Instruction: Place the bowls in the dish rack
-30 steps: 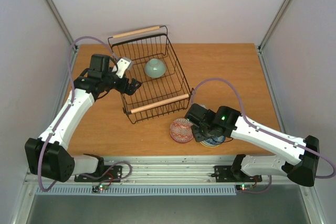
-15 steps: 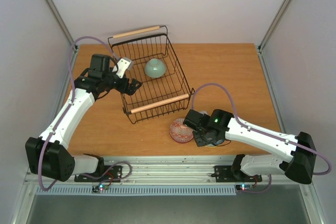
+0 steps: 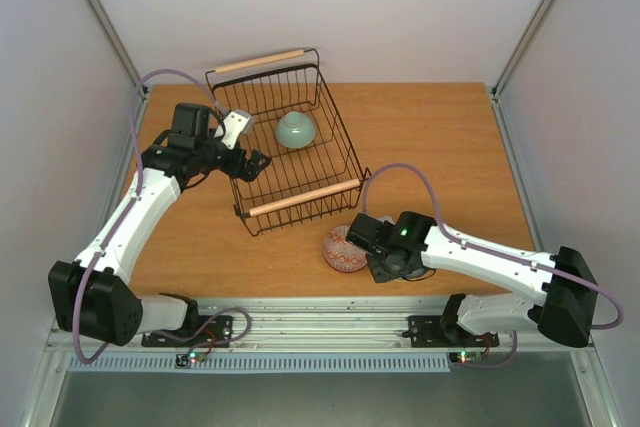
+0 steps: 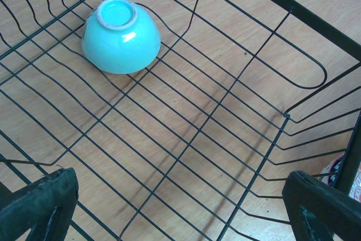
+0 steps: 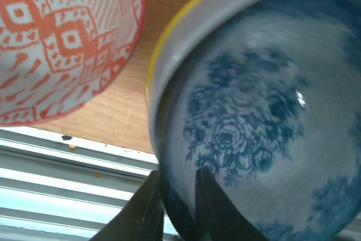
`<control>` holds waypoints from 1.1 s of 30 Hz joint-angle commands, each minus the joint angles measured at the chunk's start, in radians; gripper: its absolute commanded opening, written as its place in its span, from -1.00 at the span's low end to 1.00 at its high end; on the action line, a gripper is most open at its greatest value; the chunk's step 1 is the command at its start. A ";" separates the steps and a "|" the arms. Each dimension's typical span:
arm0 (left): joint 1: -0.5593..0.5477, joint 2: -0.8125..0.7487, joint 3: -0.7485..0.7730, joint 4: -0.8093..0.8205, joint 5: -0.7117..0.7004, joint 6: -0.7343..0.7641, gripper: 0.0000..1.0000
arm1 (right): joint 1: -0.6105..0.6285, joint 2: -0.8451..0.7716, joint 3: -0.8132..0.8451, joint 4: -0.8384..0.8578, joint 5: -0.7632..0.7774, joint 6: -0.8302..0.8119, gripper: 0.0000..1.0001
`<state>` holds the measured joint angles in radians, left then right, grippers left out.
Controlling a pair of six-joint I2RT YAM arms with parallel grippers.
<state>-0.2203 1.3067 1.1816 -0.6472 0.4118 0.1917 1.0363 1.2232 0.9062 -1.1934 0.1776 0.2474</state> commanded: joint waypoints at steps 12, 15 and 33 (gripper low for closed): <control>-0.002 0.003 0.014 0.020 0.011 -0.005 0.99 | 0.026 -0.105 0.159 -0.124 0.094 -0.010 -0.97; -0.002 0.003 0.018 0.014 0.016 -0.005 0.99 | 0.045 -0.094 0.249 -0.148 0.142 -0.059 -0.97; -0.002 0.082 0.263 -0.234 0.076 0.089 0.99 | 0.194 0.414 0.913 0.004 0.215 -0.666 -0.97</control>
<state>-0.2203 1.3365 1.3231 -0.7643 0.4690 0.2192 1.1873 1.5429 1.6920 -1.1721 0.3191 -0.2340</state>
